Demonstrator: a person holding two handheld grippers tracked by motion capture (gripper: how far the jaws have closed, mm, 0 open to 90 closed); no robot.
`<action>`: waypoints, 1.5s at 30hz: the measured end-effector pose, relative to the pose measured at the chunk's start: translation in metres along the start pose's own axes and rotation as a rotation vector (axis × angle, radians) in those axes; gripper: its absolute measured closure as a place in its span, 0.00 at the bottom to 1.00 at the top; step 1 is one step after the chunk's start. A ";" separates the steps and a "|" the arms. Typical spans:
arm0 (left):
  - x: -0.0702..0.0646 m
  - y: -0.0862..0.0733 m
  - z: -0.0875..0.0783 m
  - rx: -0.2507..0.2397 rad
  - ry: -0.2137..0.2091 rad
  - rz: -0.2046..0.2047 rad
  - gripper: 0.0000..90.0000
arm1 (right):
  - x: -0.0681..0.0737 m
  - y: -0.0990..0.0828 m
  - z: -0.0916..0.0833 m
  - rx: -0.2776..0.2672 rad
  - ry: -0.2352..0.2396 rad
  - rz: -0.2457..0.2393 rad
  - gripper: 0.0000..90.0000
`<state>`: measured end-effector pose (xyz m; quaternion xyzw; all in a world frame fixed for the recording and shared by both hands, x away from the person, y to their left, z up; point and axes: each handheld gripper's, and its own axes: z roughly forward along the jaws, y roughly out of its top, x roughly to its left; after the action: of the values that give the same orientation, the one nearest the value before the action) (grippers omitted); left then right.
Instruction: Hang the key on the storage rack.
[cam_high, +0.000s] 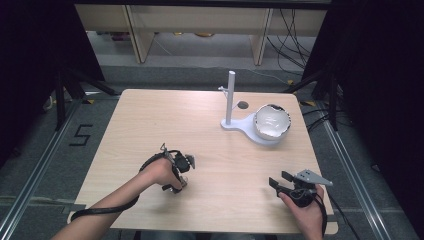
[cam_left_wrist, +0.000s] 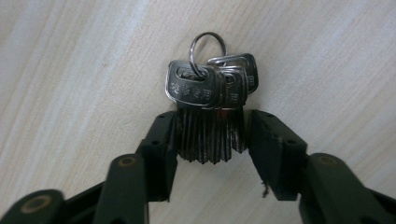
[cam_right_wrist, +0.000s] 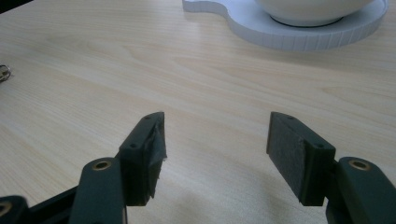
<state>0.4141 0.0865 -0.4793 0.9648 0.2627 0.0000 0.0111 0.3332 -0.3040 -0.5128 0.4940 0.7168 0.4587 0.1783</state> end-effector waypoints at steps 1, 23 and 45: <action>-0.002 0.000 0.000 0.000 -0.003 -0.007 0.60 | -0.001 0.000 0.001 -0.006 -0.003 -0.013 0.43; -0.007 -0.002 -0.001 -0.019 0.006 0.054 0.84 | -0.001 0.000 0.001 -0.005 -0.002 -0.011 0.43; -0.005 0.025 -0.014 -0.143 -0.024 0.067 0.58 | -0.004 0.000 0.001 -0.022 -0.005 -0.051 0.43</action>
<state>0.4227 0.0625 -0.4647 0.9698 0.2293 0.0074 0.0830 0.3363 -0.3070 -0.5141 0.4747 0.7237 0.4605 0.1970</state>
